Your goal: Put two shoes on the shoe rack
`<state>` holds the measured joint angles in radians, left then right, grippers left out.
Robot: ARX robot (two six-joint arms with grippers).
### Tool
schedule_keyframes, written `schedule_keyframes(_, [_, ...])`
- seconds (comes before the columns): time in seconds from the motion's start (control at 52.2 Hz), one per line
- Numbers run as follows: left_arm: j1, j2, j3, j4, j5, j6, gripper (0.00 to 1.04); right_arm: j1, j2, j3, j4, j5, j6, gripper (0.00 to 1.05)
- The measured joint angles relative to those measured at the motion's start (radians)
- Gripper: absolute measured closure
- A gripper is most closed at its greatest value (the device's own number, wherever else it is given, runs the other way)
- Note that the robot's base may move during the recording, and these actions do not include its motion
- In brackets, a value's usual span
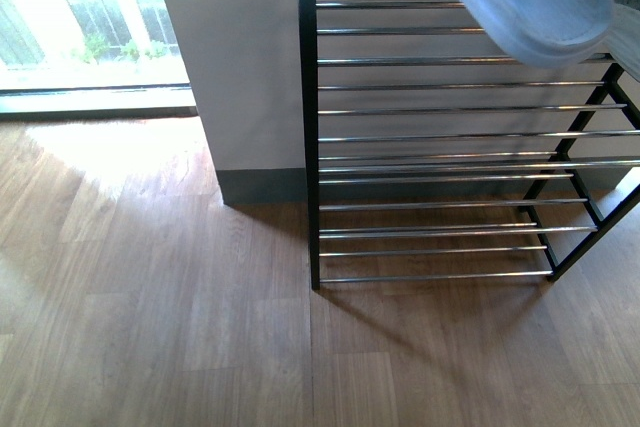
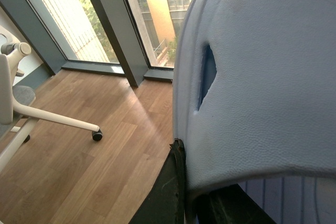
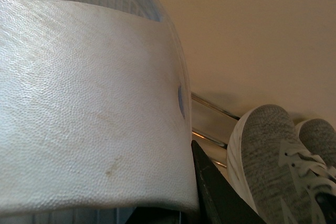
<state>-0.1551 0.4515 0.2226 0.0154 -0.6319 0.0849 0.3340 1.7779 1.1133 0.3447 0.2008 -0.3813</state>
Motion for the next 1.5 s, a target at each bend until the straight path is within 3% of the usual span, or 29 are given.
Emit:
schedule_keyframes(0.383, [0.000, 0.000, 0.000, 0.000, 0.000, 0.000, 1.03, -0.146, 0.360, 0.301, -0.098, 0.104, -0.067, 1.03])
schedule_keyframes(0.633, [0.000, 0.000, 0.000, 0.000, 0.000, 0.000, 1.03, -0.168, 0.370, 0.360, -0.125, 0.124, -0.059, 1.02])
schedule_keyframes(1.035, [0.000, 0.000, 0.000, 0.000, 0.000, 0.000, 1.03, -0.167, 0.370, 0.374, -0.150, 0.158, -0.056, 0.48])
schedule_keyframes(1.342, [0.000, 0.000, 0.000, 0.000, 0.000, 0.000, 1.03, -0.167, 0.264, 0.354, -0.284, 0.026, 0.043, 0.09])
schedule_keyframes(1.495, [0.000, 0.000, 0.000, 0.000, 0.000, 0.000, 1.03, -0.166, 0.123, 0.301, -0.274, -0.027, 0.093, 0.09])
